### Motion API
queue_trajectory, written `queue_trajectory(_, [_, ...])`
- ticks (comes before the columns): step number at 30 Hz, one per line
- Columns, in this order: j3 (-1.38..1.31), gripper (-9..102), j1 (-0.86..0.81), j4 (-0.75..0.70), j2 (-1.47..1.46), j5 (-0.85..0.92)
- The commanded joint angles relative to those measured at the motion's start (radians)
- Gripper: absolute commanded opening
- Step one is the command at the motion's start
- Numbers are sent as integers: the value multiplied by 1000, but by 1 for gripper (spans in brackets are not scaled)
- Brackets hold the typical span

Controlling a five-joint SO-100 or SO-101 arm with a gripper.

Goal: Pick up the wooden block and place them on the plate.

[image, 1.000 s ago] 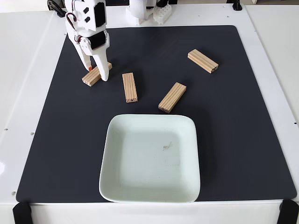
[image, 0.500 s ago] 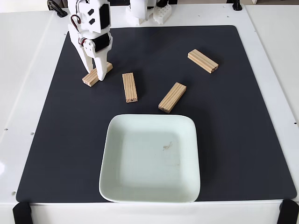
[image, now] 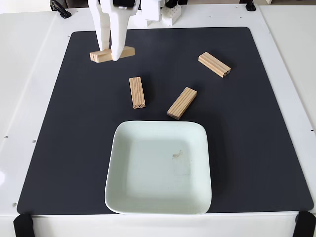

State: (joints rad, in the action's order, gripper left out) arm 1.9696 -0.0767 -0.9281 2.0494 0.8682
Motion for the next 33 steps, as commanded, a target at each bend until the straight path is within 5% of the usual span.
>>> queue_trajectory(1, [-28,0,89,9,95,-181])
queue_trajectory(13, [-469,0,176,305,-445,-575])
queue_trajectory(21, [-951,0,172,307,-928,-805])
queue_trajectory(33, [-1476,0,207,295,-1379,-891])
